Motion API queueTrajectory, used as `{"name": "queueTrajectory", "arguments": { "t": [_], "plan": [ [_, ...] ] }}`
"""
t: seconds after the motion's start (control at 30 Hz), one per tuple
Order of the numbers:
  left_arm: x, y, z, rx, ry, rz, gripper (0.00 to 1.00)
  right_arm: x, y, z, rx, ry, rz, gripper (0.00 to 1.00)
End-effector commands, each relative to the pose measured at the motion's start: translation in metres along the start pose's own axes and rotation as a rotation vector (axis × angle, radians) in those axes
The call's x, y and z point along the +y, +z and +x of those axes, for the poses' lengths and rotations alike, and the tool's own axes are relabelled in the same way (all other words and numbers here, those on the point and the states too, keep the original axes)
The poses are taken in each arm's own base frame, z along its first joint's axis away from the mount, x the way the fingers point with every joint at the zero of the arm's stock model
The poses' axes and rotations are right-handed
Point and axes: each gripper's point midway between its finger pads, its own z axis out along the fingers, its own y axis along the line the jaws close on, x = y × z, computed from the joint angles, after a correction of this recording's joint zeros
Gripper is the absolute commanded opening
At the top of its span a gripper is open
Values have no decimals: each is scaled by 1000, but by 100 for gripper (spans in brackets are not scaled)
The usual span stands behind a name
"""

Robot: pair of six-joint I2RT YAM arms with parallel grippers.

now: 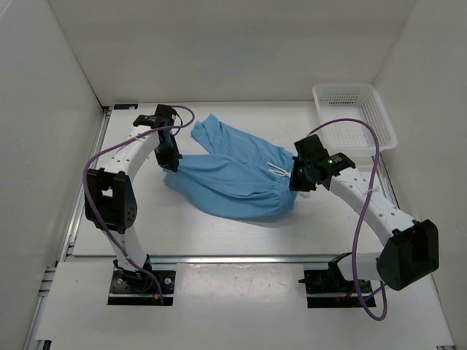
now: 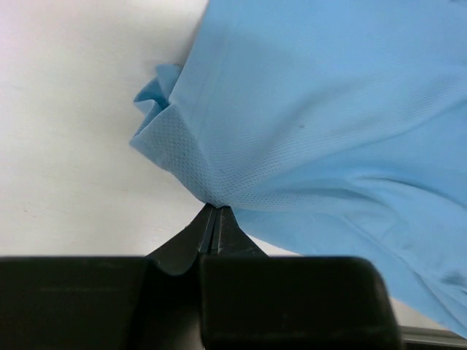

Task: Fold and stack the shorts
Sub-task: Flatten the shorts out

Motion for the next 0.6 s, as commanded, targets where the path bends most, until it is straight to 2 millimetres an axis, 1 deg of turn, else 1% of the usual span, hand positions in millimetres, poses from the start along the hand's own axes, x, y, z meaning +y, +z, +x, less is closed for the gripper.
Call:
{"name": "queueTrajectory", "arguments": {
  "t": [0.0, 0.03, 0.07, 0.1, 0.13, 0.17, 0.2, 0.23, 0.27, 0.3, 0.33, 0.37, 0.4, 0.43, 0.47, 0.5, 0.53, 0.57],
  "plan": [
    [-4, -33, -28, -84, -15, 25, 10, 13, -16, -49, -119, -24, -19, 0],
    [-3, -33, -38, -82, -19, 19, 10, 19, -15, -59, -133, -42, -26, 0],
    [-15, -55, -61, -146, -24, 63, 10, 20, -18, -74, -157, -37, -28, 0],
    [-16, -65, -75, -168, -39, 80, 10, 31, -37, -107, -234, -28, -58, 0],
    [-21, -90, -102, -239, -49, 109, 10, 32, -34, -125, -249, -51, -50, 0],
    [-27, -105, -113, -271, -50, 135, 10, 38, -42, -140, -278, -64, -53, 0],
    [-26, -121, -126, -309, -51, 147, 10, 50, -77, -178, -385, -52, -85, 0],
    [-30, -126, -134, -322, -52, 154, 10, 53, -82, -186, -385, -73, -80, 0],
    [-25, -148, -140, -357, -60, 177, 10, 55, -101, -202, -441, -73, -97, 0],
    [-27, -166, -148, -407, -66, 225, 10, 61, -123, -215, -495, -78, -120, 0],
    [-24, -184, -148, -447, -72, 256, 10, 60, -138, -218, -534, -82, -123, 0],
    [-19, -190, -149, -462, -93, 259, 10, 58, -146, -219, -553, -78, -122, 0],
    [-16, -183, -141, -433, -93, 246, 10, 58, -153, -219, -574, -76, -132, 0],
    [-14, -183, -136, -429, -93, 244, 10, 52, -154, -207, -567, -77, -128, 0],
    [-7, -196, -127, -454, -96, 244, 10, 47, -152, -203, -579, -73, -121, 0],
    [-3, -172, -113, -398, -95, 218, 10, 38, -165, -193, -610, -65, -121, 0],
    [4, -165, -103, -389, -98, 196, 10, 23, -133, -167, -537, -72, -74, 0],
    [11, -180, -88, -424, -99, 212, 10, 16, -127, -156, -538, -49, -71, 0]
  ]
}}
